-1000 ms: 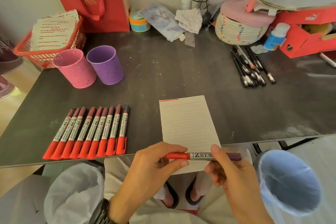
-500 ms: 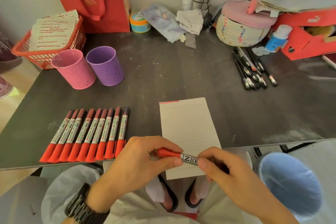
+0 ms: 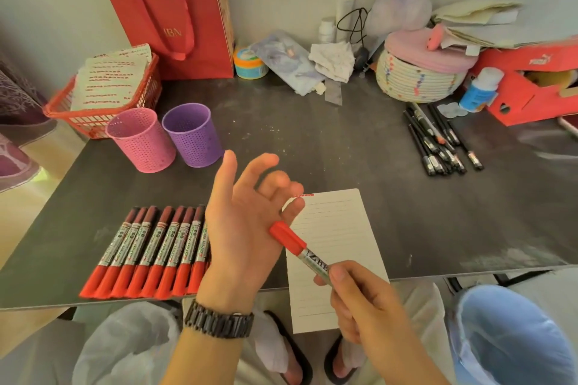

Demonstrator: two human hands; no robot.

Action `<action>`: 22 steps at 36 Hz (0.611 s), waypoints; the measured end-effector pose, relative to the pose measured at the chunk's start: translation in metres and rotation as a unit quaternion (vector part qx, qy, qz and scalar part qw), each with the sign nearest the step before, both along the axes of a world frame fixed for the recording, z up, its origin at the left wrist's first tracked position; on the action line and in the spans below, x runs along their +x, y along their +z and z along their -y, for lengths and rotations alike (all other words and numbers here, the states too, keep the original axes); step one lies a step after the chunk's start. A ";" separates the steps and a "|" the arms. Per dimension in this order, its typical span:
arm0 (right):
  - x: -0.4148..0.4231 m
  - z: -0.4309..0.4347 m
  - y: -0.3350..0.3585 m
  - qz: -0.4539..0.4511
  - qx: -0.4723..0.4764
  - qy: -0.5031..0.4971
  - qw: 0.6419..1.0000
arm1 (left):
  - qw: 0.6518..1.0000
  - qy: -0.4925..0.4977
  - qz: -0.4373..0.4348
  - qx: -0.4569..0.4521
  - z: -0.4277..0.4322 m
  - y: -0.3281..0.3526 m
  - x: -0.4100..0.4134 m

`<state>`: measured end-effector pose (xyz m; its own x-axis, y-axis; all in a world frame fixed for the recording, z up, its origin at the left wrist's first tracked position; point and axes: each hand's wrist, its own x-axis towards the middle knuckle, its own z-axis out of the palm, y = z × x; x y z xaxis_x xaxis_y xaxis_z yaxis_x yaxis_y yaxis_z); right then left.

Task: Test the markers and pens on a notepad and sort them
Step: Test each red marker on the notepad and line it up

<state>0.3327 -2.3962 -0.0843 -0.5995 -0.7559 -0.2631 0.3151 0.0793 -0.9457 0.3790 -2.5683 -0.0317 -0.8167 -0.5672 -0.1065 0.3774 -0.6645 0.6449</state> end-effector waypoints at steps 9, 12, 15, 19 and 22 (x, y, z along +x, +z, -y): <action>0.024 0.000 -0.001 -0.039 0.008 -0.035 0.999 | 0.994 -0.058 -0.043 0.082 -0.010 -0.015 0.002; 0.032 -0.003 -0.003 -0.096 0.033 -0.049 0.994 | 0.993 -0.057 -0.038 0.099 -0.017 -0.018 0.003; 0.037 -0.005 -0.003 -0.137 0.041 -0.069 0.987 | 0.992 -0.049 -0.037 0.109 -0.022 -0.020 0.003; 0.042 -0.005 0.001 -0.156 0.046 -0.092 0.982 | 0.994 -0.026 -0.021 0.100 -0.028 -0.017 0.001; 0.047 -0.006 0.004 -0.172 0.054 -0.120 0.976 | 0.995 -0.011 -0.009 0.097 -0.031 -0.017 0.001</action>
<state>0.3798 -2.3903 -0.0806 -0.8224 -0.5625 -0.0847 0.0012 0.1473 -0.9891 0.3802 -2.5371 -0.0485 -0.8316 -0.5192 -0.1973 0.3720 -0.7844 0.4964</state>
